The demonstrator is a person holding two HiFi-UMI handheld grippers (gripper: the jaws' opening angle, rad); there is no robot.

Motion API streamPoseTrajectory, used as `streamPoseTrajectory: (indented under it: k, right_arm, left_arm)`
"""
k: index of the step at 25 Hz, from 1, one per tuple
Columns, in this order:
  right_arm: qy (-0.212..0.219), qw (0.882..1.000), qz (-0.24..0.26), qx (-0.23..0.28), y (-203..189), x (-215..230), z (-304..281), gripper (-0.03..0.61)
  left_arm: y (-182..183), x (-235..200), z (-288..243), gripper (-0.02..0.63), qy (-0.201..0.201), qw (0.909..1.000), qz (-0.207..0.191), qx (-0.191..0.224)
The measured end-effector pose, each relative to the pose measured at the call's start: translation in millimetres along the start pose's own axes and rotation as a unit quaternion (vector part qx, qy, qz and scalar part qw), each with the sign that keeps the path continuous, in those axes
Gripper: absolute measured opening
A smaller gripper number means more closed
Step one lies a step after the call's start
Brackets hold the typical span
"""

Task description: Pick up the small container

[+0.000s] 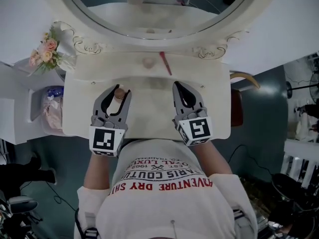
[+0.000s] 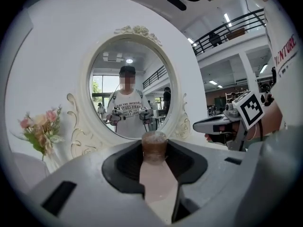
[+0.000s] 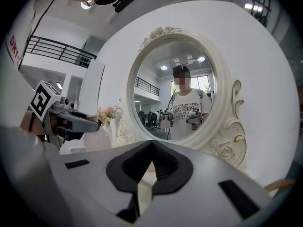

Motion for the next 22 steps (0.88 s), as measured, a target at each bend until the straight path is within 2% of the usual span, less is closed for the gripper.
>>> streamPoseTrajectory:
  k: [5,10,22]
  right_arm:
    - [0.014,1.0,0.008,0.01,9,-6,7,-0.002]
    - [0.05,0.998,0.011,0.022,15,-13,11,-0.002]
    - [0.056,0.998,0.03,0.017,13,-17,8,-0.002]
  left_arm:
    - [11,-2,14,0.146,0.017,0.9997,-0.002,0.017]
    - [14,-4,19,0.146,0.025,0.9994,-0.003,0.022]
    - [7,-5,12,0.146,0.017,0.9997,0.003,0.017]
Point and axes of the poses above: the fingertips, and each gripper's own axes: z backward along the fingers, x to its right, y out of its top, the point moved 8 cm from there along z, backward along the fingers, and after that the axes turned 11 degrees about -y, right-handed, at the moved point
